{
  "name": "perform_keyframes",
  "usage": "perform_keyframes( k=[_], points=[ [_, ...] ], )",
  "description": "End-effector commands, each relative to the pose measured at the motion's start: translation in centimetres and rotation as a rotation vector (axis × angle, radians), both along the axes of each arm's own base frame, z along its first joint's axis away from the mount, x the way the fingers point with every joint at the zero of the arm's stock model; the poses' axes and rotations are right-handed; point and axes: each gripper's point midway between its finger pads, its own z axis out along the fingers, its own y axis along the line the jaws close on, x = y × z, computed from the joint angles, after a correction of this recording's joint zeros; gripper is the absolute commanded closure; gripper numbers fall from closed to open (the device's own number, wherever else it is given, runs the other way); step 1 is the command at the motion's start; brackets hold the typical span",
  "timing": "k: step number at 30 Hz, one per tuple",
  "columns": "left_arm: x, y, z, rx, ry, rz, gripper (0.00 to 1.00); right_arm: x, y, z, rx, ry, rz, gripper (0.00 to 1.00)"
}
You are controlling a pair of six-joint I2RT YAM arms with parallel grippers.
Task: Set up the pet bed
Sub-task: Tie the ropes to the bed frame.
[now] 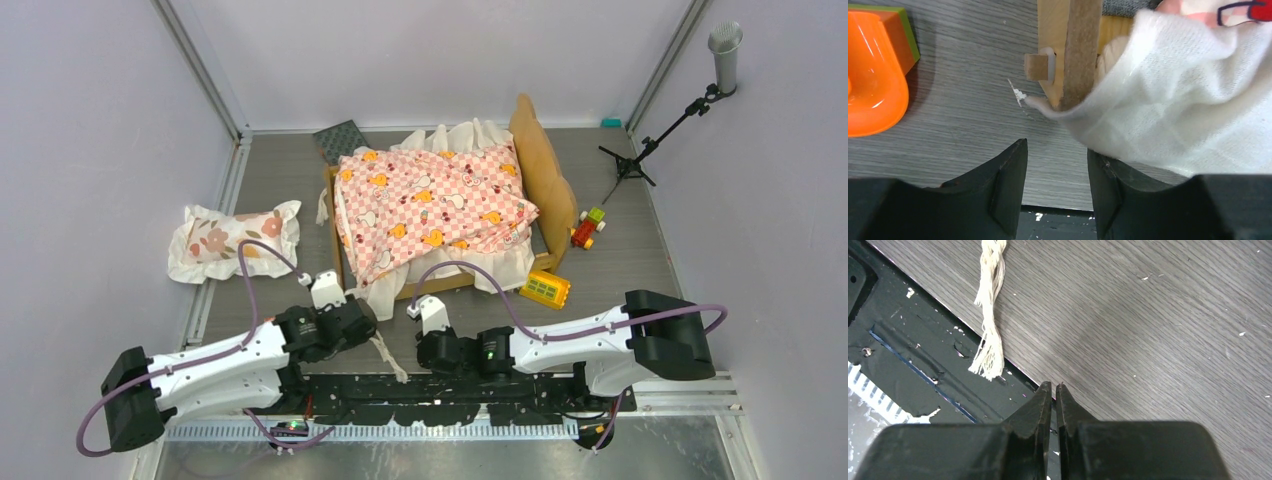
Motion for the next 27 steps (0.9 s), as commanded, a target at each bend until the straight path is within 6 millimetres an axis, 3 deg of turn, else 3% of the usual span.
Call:
perform_keyframes(
  k=[1, 11, 27],
  points=[
    [1.4, -1.1, 0.6, -0.072, -0.08, 0.075, 0.52, 0.7, 0.3, 1.0, 0.054, -0.019, -0.047, 0.86],
    [1.0, -3.5, -0.1, -0.069, -0.09, 0.081, 0.58, 0.8, 0.1, 0.5, 0.049, -0.008, -0.059, 0.86],
    [0.8, -3.4, -1.5, -0.017, -0.061, 0.194, 0.64, 0.8, -1.1, 0.4, 0.07, -0.001, -0.087, 0.86]
  ],
)
